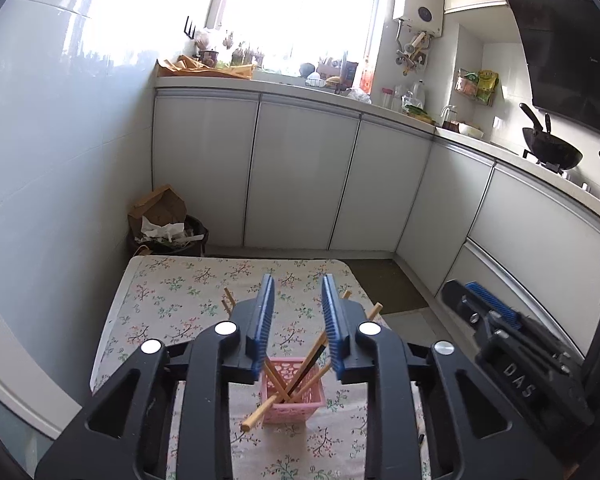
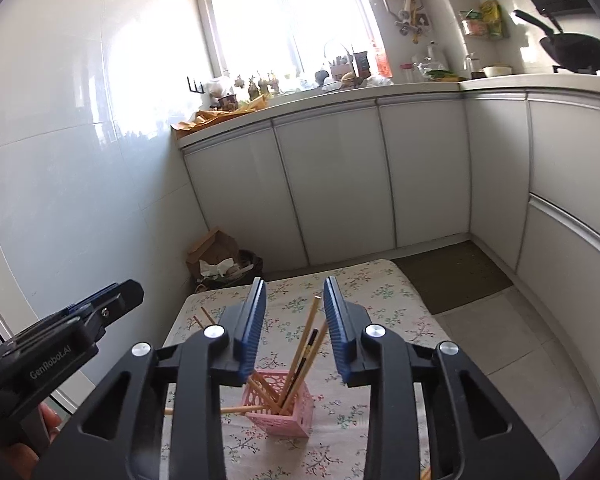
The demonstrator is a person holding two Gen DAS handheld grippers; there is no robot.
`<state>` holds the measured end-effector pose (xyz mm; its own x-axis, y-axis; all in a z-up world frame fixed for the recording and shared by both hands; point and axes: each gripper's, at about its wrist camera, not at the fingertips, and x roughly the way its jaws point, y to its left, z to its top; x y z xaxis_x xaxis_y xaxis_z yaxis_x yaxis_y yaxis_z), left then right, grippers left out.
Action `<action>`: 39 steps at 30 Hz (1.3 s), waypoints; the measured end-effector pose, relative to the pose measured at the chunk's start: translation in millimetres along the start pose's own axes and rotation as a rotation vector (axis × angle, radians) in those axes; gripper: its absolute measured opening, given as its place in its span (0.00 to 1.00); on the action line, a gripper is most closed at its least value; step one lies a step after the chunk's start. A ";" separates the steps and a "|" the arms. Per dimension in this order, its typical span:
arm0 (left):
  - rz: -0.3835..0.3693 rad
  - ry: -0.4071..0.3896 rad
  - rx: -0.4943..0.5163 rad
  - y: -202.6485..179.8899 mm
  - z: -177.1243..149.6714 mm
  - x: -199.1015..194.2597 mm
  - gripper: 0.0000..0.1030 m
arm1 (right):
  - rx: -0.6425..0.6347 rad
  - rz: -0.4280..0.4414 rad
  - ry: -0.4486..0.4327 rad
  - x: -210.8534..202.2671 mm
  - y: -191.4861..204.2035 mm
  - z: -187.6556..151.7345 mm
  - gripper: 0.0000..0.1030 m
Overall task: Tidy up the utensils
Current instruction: 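Lower both held sticks into the pink holder and open both grippers, then move both open grippers back over the bamboo stick pile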
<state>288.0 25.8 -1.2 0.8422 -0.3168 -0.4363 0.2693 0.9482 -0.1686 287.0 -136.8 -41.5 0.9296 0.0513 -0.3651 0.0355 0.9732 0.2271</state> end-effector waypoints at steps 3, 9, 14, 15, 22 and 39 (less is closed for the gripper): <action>0.020 -0.017 -0.007 -2.7 -5.7 -11.1 0.60 | 0.015 -0.018 -0.016 -16.4 -5.7 -2.2 0.52; 0.043 -0.052 0.012 -14.0 -13.7 -33.4 0.86 | 0.049 -0.068 -0.024 -41.6 -22.1 -10.8 0.81; 0.047 -0.046 0.031 -24.9 -22.2 -45.4 0.93 | 0.088 -0.099 -0.033 -59.6 -36.5 -16.7 0.92; 0.044 -0.041 0.032 -26.4 -24.2 -47.0 0.93 | 0.095 -0.105 -0.035 -62.9 -38.7 -17.8 0.94; 0.027 0.018 0.034 -34.5 -43.8 -53.8 0.93 | 0.122 -0.151 0.009 -93.6 -65.7 -44.8 0.94; -0.113 0.617 0.204 -110.8 -166.0 51.0 0.93 | 0.173 -0.301 0.323 -153.3 -152.8 -208.7 0.94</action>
<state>223.5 -99.4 -151.5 0.3974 -0.3133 -0.8625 0.4750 0.8744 -0.0987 62.5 -246.5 -208.6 0.7074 -0.1337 -0.6940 0.3720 0.9053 0.2048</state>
